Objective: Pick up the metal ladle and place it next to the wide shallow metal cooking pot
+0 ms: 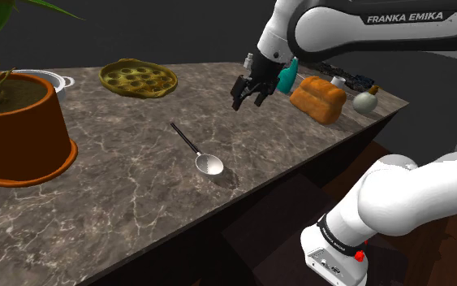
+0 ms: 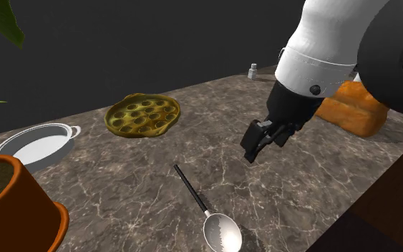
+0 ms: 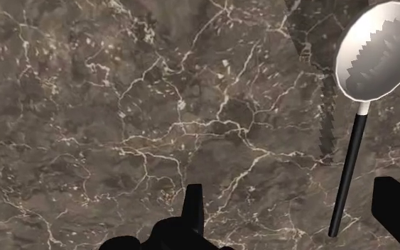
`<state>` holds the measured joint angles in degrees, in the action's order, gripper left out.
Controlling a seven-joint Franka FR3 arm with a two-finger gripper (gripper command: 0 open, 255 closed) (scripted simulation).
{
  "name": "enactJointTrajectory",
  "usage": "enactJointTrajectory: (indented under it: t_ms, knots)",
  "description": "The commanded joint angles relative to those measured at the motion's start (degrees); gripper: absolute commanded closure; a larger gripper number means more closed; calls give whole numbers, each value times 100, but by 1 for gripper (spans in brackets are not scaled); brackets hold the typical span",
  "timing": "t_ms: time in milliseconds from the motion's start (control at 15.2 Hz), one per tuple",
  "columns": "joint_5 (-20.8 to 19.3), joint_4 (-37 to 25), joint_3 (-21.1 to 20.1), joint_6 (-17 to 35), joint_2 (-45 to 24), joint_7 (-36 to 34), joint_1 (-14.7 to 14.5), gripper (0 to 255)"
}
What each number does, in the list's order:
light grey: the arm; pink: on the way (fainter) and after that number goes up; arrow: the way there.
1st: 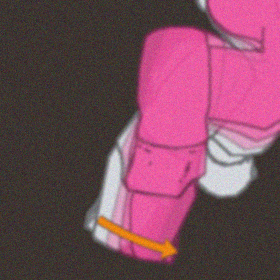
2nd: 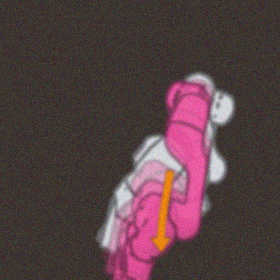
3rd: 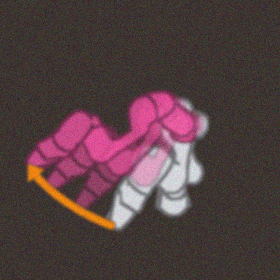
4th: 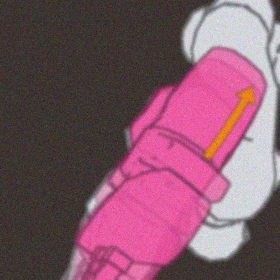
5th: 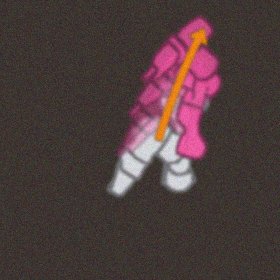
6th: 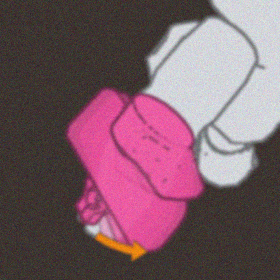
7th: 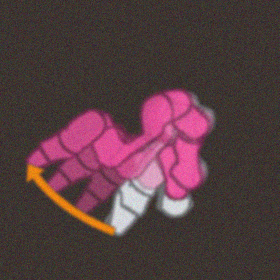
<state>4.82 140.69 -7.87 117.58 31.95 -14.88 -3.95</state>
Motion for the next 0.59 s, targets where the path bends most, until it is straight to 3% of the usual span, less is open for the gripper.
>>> enactJointTrajectory:
  t_ms: [0, 528]
  knots:
    - [67, -3, -133, 302, -302, -153, -46, 0]
    - [116, -271, -649, 1512, -1805, -789, -167, 0]
